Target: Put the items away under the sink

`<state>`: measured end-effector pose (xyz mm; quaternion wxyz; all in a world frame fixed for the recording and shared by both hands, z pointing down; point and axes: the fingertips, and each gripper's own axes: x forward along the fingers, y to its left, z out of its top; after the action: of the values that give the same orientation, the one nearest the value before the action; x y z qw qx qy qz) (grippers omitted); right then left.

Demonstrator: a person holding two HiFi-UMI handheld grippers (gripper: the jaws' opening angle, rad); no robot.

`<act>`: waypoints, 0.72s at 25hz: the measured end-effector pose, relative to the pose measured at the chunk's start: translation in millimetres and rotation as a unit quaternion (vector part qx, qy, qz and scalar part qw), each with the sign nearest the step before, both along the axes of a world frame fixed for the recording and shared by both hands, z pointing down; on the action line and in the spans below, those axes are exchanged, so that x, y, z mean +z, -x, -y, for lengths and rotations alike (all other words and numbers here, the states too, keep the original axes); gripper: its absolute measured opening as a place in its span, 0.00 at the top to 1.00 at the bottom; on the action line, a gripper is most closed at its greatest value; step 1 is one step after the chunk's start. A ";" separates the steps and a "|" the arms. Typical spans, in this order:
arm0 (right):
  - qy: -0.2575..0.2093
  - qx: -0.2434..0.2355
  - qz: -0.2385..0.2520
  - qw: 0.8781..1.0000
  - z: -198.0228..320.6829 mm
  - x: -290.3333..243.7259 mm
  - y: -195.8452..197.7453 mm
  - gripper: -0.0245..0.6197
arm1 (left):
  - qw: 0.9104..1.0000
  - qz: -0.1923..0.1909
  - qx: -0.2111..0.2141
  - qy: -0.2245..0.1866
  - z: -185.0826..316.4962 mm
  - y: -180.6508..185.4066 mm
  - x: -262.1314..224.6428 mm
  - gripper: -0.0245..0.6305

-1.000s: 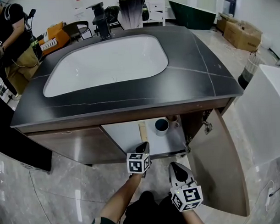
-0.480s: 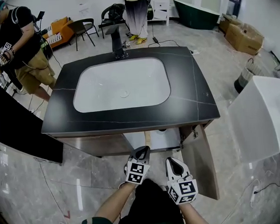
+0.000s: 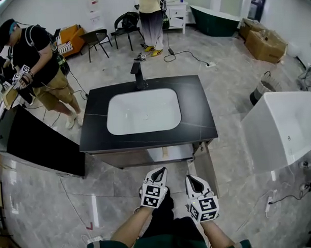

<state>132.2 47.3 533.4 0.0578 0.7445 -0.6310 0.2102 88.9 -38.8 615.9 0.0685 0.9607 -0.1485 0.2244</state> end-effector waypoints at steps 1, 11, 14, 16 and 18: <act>0.003 0.001 -0.003 1.000 -9.0 -17.1 4.5 0.90 | 1.000 -0.002 -0.003 0.003 -9.7 6.7 -19.0 0.95; 0.006 -0.017 0.010 1.000 -88.0 -119.0 56.0 0.90 | 1.000 -0.005 -0.022 0.016 -81.9 80.7 -131.2 0.95; -0.003 -0.016 0.001 1.000 -94.4 -137.7 65.9 0.90 | 1.000 -0.015 -0.022 0.006 -88.0 91.3 -153.6 0.95; -0.013 -0.016 -0.007 1.000 -92.2 -150.8 74.1 0.90 | 1.000 -0.019 -0.018 -0.006 -89.0 99.5 -164.9 0.95; -0.025 -0.016 -0.014 0.999 -89.5 -162.7 79.5 0.90 | 1.000 -0.014 -0.010 -0.014 -90.9 105.7 -173.8 0.95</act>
<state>52.7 136.8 370.8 0.0511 0.7382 -0.6473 0.1830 -16.8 52.1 442.1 0.0590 0.9632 -0.1599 0.2080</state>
